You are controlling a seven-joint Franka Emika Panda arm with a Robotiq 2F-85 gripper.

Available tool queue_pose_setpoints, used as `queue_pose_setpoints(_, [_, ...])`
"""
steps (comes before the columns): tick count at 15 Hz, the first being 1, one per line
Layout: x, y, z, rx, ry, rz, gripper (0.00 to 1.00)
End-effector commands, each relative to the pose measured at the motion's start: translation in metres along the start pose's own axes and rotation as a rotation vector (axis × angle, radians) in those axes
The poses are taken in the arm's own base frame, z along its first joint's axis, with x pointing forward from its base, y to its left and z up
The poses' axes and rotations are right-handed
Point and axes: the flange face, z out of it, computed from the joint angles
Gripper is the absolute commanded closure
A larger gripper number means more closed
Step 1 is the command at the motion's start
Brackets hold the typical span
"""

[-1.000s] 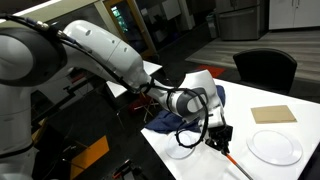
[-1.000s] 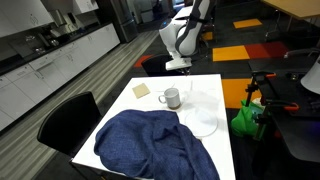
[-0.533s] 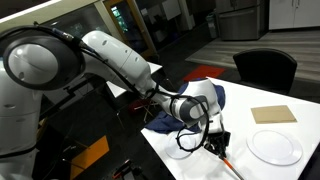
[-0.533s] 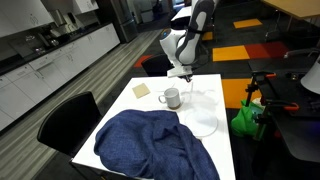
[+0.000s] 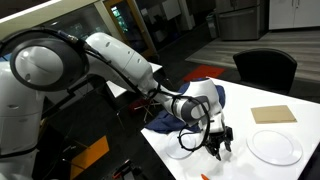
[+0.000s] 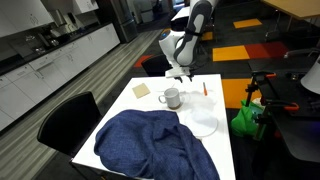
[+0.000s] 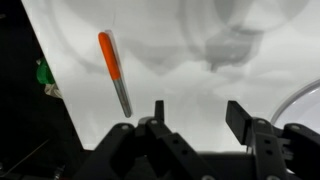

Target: Remove the marker from the mug cup and place it on the table

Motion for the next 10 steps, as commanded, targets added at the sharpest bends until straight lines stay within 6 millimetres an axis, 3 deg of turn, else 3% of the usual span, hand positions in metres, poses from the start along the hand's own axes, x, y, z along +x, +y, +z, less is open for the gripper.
queue_pose_setpoints(1, [0.01,0.0,-0.035,0.086,-0.02,0.025,0.02])
queue_pose_setpoints(5, [0.022,0.005,-0.078,0.16,-0.024,0.055,0.0])
queue_pose_setpoints(10, [0.03,0.028,-0.132,0.202,-0.029,0.066,0.0])
